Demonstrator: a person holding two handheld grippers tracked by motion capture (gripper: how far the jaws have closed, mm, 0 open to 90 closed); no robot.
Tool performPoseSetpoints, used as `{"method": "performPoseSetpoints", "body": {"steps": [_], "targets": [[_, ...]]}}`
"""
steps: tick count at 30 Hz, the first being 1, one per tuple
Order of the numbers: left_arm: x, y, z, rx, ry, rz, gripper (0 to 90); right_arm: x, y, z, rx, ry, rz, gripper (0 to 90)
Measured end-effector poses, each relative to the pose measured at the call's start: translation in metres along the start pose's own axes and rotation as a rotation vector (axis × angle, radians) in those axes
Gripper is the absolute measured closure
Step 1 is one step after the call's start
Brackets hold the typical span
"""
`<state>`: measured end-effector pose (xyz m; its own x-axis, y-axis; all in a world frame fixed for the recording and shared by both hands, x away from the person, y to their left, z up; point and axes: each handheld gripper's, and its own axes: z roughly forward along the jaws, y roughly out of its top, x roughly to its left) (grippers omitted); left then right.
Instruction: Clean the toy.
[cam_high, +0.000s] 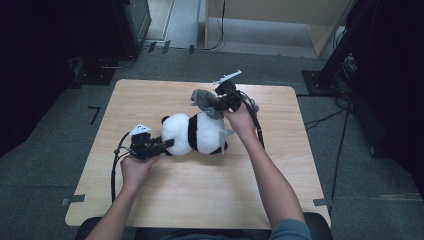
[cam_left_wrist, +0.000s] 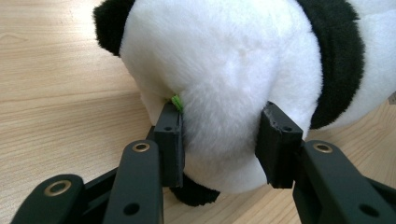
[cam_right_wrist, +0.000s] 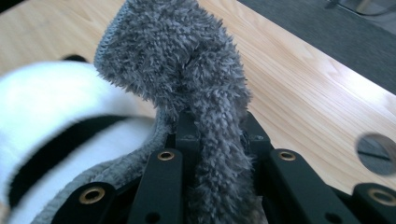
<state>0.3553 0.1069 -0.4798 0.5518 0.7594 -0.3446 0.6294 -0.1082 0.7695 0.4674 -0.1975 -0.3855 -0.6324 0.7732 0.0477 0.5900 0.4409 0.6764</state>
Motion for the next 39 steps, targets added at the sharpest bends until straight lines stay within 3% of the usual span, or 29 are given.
{"method": "performPoseSetpoints", "body": {"steps": [4,9,14,18,21,24,28,29,30,32,33,34,35,36,39], "targets": [[0.000,0.000,0.000,-0.001,-0.001,0.002,57.3,-0.013,-0.015,0.001,0.005,-0.013,0.015,75.0],[0.001,0.000,0.000,-0.010,0.001,0.004,57.1,-0.027,-0.037,0.012,-0.018,-0.001,0.081,75.1],[0.002,0.000,-0.001,-0.012,-0.001,0.003,57.0,-0.033,-0.045,0.021,0.021,-0.009,0.112,75.2],[0.003,0.000,-0.001,-0.013,0.002,0.006,56.9,-0.039,-0.051,0.029,0.059,-0.031,0.109,75.2],[0.002,0.000,-0.001,-0.012,0.002,0.009,56.8,-0.045,-0.057,0.025,0.027,0.002,0.153,75.4],[0.002,0.000,-0.001,-0.011,0.003,0.011,56.6,-0.044,-0.055,0.020,0.020,-0.010,0.143,75.5],[0.001,0.000,-0.002,-0.013,0.001,0.013,56.0,-0.039,-0.045,0.002,-0.027,-0.015,0.120,75.7],[0.001,0.000,-0.002,-0.015,0.000,0.011,56.0,-0.034,-0.038,-0.012,-0.069,-0.004,0.110,75.7],[0.000,0.000,-0.003,-0.017,-0.001,0.012,56.0,-0.034,-0.038,-0.012,-0.069,-0.004,0.110,75.7],[-0.001,0.000,-0.003,-0.022,0.000,0.013,55.9,-0.027,-0.032,-0.025,-0.118,0.019,0.093,75.8],[-0.001,0.001,-0.003,-0.022,0.000,0.013,55.7,-0.014,-0.024,-0.035,-0.119,0.037,0.064,75.7],[-0.001,0.001,-0.003,-0.022,0.000,0.013,55.6,-0.014,-0.024,-0.035,-0.119,0.037,0.064,75.7],[-0.001,0.001,-0.003,-0.022,0.002,0.013,55.6,0.003,-0.017,-0.041,-0.127,0.049,0.021,75.6],[-0.001,0.001,-0.003,-0.022,0.002,0.013,55.6,0.003,-0.017,-0.041,-0.127,0.049,0.021,75.6],[-0.001,0.001,-0.003,-0.023,0.004,0.017,55.6,0.027,-0.010,-0.043,-0.130,0.079,-0.026,75.4]]}}
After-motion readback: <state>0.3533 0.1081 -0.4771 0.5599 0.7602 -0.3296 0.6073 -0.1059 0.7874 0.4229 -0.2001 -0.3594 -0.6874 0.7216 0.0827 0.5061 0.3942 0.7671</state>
